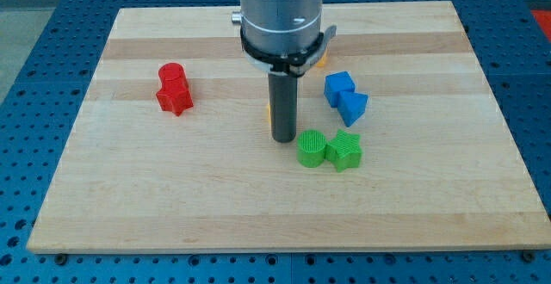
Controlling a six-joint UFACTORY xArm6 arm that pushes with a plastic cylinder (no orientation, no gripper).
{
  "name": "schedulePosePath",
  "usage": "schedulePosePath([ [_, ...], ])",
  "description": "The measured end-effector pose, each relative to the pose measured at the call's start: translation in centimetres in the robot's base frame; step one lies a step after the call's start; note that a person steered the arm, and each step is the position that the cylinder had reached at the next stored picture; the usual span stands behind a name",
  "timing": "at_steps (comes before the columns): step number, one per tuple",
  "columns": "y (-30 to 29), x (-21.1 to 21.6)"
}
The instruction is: Place yellow hexagon on left side to yellow heart
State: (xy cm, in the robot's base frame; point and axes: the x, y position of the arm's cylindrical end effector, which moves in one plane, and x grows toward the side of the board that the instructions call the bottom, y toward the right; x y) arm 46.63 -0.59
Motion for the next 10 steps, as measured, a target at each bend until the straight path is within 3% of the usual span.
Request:
schedulePosePath([
  [4,0.0,-10.6],
  [8,-7.1,-15.0],
  [9,-7.1,-17.6],
  [10,-4.9,-17.6],
])
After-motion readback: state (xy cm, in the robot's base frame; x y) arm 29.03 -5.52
